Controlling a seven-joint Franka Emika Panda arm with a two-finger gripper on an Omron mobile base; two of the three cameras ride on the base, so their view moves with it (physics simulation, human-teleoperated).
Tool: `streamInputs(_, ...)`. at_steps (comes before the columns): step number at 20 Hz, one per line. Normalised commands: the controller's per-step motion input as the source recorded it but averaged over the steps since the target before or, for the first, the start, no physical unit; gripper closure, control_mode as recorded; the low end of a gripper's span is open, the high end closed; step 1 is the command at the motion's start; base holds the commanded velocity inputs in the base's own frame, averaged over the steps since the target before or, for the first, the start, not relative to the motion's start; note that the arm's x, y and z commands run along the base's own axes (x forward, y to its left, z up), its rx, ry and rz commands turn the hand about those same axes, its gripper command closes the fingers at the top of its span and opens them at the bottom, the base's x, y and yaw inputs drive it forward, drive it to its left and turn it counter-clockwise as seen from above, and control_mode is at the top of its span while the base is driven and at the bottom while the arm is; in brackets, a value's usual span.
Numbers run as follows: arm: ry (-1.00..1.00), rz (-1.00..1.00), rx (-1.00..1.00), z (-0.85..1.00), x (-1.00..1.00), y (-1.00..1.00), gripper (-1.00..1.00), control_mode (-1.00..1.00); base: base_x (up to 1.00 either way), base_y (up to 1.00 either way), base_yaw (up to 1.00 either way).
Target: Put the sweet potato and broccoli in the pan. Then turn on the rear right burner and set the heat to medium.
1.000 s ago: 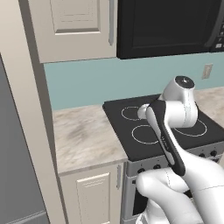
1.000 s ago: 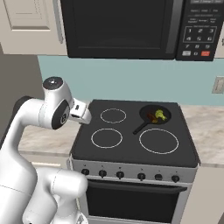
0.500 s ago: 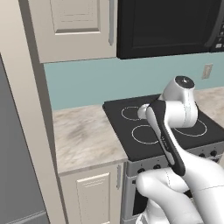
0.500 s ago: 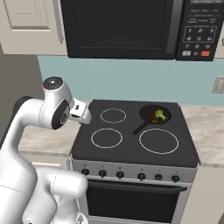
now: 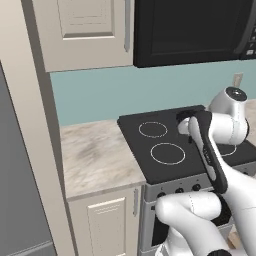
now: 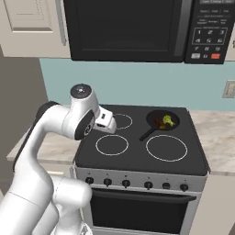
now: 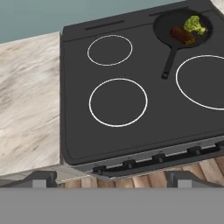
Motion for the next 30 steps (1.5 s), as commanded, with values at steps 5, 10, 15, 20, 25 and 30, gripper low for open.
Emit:
streamInputs(5,-0.1,0.0,0.09,-0.01,-0.22,-0.9,-1.0,-1.0,0.0,0.0,0.0)
streamInputs(10,-0.25,-0.02,0.11,-0.13,-0.21,-0.52,-1.0,-1.0,0.0,0.0,0.0)
streamInputs(15,-0.42,-0.01,0.19,-0.42,-0.46,-0.41,-1.0,-1.0,0.0,0.0,0.0)
streamInputs(20,-0.57,0.0,0.1,-0.42,-0.63,-0.07,-1.0,-1.0,0.0,0.0,0.0)
streamInputs(25,-0.46,0.0,0.03,-0.62,-0.3,-0.13,-1.0,-1.0,0.0,0.0,0.0)
streamInputs(30,-0.12,-0.04,0.0,-0.28,0.03,0.0,-1.0,-1.0,0.0,0.0,0.0)
